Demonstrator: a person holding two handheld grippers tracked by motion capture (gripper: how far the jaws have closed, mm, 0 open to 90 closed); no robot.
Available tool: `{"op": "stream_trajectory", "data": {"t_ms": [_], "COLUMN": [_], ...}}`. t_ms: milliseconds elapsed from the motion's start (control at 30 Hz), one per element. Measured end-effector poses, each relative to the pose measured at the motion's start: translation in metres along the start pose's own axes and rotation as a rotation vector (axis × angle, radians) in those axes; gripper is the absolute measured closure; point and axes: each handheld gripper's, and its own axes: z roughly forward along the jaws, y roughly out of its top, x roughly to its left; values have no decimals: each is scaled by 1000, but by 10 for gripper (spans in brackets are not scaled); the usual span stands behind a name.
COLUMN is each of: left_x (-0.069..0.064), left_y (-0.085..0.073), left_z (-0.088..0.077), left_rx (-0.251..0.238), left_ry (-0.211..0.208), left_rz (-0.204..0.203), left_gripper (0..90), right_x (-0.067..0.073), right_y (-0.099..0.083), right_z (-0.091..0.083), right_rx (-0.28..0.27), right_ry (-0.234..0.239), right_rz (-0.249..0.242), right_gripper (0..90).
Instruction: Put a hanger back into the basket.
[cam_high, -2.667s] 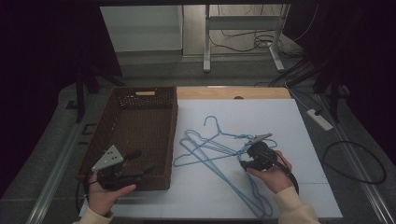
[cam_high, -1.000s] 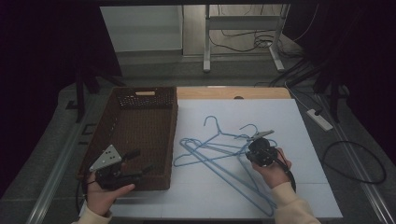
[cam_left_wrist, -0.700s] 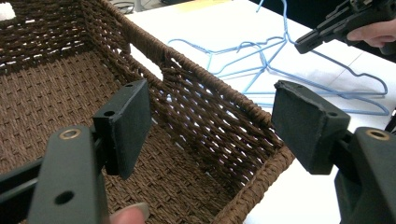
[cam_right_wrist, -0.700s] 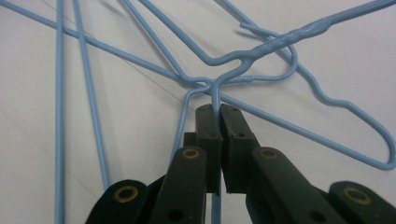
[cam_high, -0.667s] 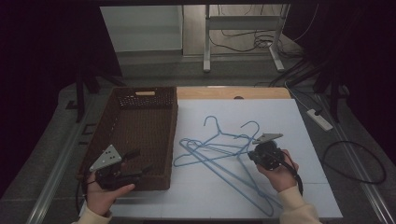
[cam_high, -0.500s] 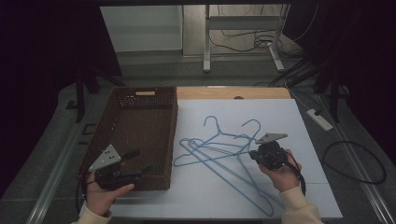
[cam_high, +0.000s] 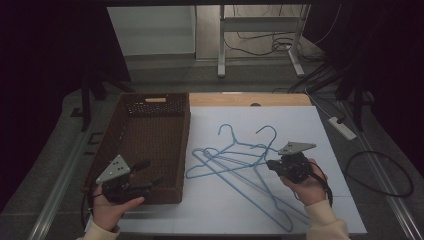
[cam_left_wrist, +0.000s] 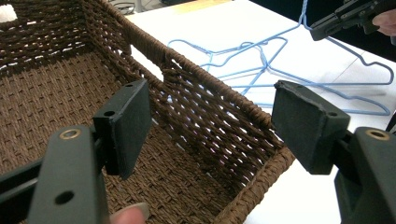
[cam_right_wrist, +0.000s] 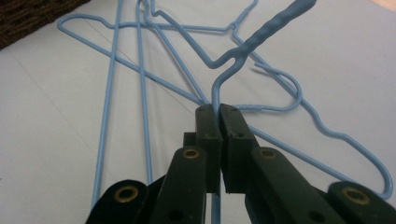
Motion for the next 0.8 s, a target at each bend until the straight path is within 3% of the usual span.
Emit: {"op": "stream_trajectory", "data": {"t_ms": [367,800], "left_x": [-1,-1], "left_y": [0,1], "left_z": [1,2], "left_rx": [2,6], "left_ry": [-3,-3], "left_rz": [3,6], "left_gripper": [284,285], "right_x": [1,3], "right_y": [4,8], "right_z": [-14,-28], "right_rx": [-66,-117], "right_ry": [54,75], "right_rz": [-17,-36], "right_gripper": [878,878]}}
